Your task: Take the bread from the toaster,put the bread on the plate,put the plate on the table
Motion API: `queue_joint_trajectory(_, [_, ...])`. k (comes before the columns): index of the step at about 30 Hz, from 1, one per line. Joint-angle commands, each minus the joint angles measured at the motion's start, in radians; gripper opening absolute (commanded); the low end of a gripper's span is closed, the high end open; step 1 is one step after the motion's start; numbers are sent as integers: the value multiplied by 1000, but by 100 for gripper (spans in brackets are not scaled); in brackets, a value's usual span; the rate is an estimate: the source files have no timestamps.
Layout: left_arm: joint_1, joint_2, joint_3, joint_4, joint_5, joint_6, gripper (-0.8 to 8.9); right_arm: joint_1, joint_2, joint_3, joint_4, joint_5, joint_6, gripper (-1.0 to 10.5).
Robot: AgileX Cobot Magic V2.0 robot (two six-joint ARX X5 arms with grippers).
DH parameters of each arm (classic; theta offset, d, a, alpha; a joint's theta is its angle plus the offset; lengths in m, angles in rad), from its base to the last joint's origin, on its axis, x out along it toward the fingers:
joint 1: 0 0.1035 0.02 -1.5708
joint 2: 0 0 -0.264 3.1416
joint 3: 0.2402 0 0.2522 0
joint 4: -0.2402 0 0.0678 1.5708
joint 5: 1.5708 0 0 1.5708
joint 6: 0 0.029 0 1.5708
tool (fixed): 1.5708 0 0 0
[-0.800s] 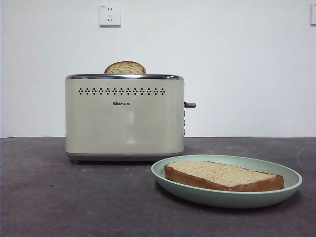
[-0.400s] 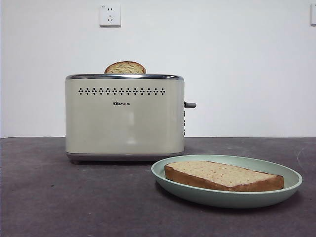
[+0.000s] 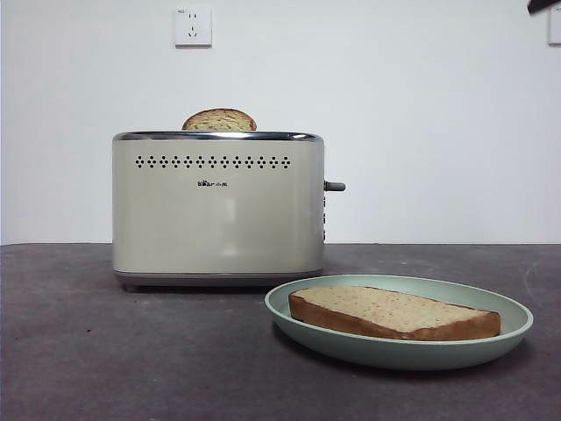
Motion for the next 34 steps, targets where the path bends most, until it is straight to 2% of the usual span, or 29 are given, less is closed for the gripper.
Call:
queue_joint_trajectory(1, [2,-1,-13,6,-2,-8,-3,-48,-107,-216,196,3,30,1])
queue_joint_trajectory(5, [2,-1,-13,6,-1,-8,-3,-122,-274,-482,345,13,54,1])
queue_joint_trajectory(10, [2,-1,-13,6,-1,-8,-3,-181,-486,-715,354,127,114,1])
queue_joint_trajectory(15, [2,-1,-13,6,-1,-8,-3,-188,-663,-871,353,142,134,1])
queue_joint_trajectory(17, [2,-1,-13,6,-2,-8,-3,-188,-706,-920,353,151,165,1])
queue_joint_trajectory(22, [2,-1,-13,6,-1,-8,-3,-188,-792,-922,182,183,212,1])
queue_joint_trajectory(28, [2,-1,-13,7,-1,-8,-3,-188,-914,-922,187,182,187,1])
queue_joint_trajectory(34, [2,-1,-13,6,-1,-8,-3,-187,-911,-922,191,182,160,1])
